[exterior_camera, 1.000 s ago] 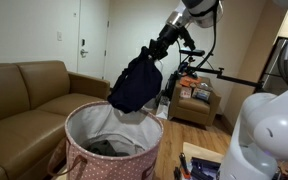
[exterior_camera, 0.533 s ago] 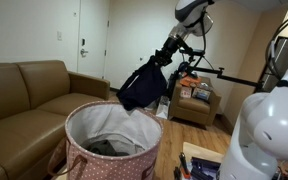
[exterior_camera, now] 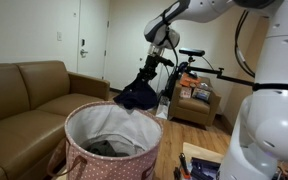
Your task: Pull out the dark blue clothing from the pink laundry bag
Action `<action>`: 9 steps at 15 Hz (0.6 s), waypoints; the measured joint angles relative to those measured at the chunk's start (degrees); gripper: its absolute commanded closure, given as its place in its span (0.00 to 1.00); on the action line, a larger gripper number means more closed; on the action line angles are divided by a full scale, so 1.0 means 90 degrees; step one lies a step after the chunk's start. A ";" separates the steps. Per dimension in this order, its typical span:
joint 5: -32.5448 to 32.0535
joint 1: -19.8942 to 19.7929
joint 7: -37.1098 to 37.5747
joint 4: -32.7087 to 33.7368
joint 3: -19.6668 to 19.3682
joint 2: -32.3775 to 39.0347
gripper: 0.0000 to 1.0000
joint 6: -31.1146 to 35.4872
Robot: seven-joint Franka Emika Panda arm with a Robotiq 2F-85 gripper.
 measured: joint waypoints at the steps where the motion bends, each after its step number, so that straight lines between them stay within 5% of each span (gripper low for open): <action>1: 0.0071 -0.0146 -0.0096 0.0213 0.0196 0.0406 0.96 -0.0006; 6: 0.0094 -0.0981 -0.0865 0.1270 0.1425 0.2091 0.96 -0.0123; 9: -0.0284 -0.1197 -0.0858 0.1851 0.1766 0.2943 0.96 -0.0120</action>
